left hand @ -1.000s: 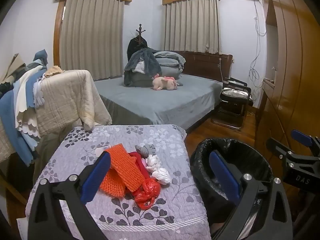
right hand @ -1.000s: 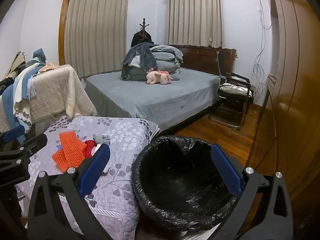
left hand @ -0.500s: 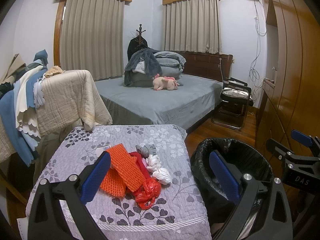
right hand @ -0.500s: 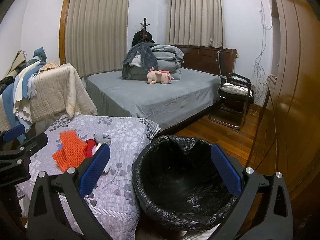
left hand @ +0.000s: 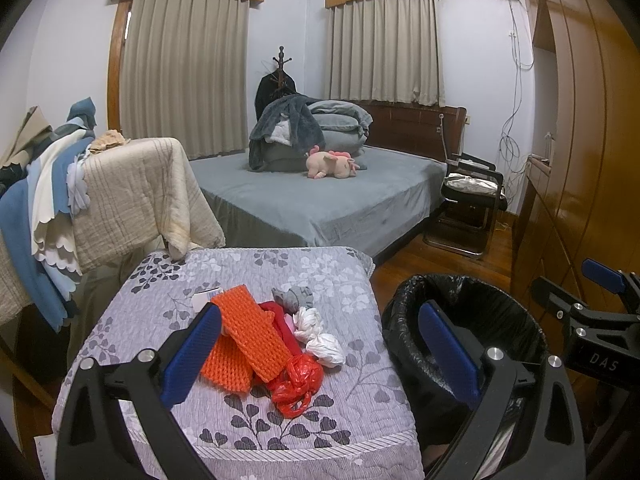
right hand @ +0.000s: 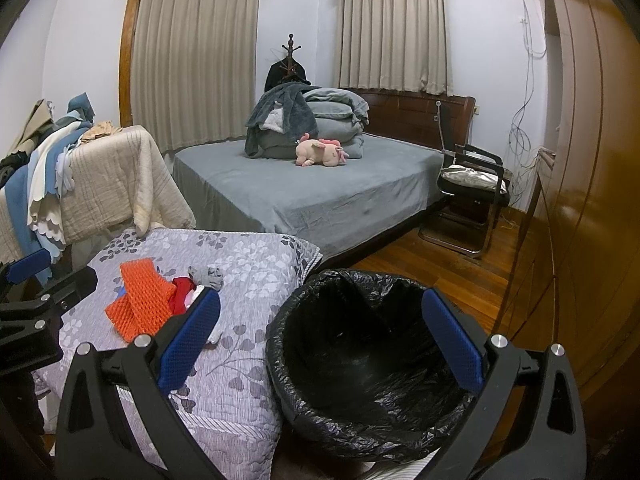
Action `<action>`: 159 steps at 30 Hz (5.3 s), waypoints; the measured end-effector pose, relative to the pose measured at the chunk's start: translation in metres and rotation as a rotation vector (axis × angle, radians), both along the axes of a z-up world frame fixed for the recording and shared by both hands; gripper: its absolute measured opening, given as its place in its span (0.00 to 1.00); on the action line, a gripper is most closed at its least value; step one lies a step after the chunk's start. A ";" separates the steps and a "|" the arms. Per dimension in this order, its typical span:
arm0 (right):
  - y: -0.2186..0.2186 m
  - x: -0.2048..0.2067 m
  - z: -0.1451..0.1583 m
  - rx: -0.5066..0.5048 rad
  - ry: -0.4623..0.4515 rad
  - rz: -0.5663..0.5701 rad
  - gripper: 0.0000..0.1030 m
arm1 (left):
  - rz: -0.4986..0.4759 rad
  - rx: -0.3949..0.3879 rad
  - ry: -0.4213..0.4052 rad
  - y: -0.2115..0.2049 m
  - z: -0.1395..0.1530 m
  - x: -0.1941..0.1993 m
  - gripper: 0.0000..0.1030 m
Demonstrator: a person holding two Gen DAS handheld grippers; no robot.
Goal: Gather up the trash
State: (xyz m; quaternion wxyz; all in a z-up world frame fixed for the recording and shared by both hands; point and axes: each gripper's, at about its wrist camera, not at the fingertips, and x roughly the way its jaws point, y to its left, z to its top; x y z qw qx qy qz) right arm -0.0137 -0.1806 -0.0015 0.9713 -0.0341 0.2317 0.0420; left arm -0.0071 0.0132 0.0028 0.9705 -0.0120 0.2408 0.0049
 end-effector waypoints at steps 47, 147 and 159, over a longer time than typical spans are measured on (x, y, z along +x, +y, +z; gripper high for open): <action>0.003 0.003 -0.003 0.006 0.011 0.005 0.95 | 0.000 -0.001 0.003 -0.001 0.000 0.001 0.94; 0.061 0.121 -0.065 0.083 0.140 0.221 0.31 | -0.112 -0.059 0.105 0.017 -0.070 0.105 0.12; -0.032 0.106 -0.064 0.070 0.121 0.003 0.31 | -0.316 -0.084 0.120 -0.062 -0.067 0.119 0.12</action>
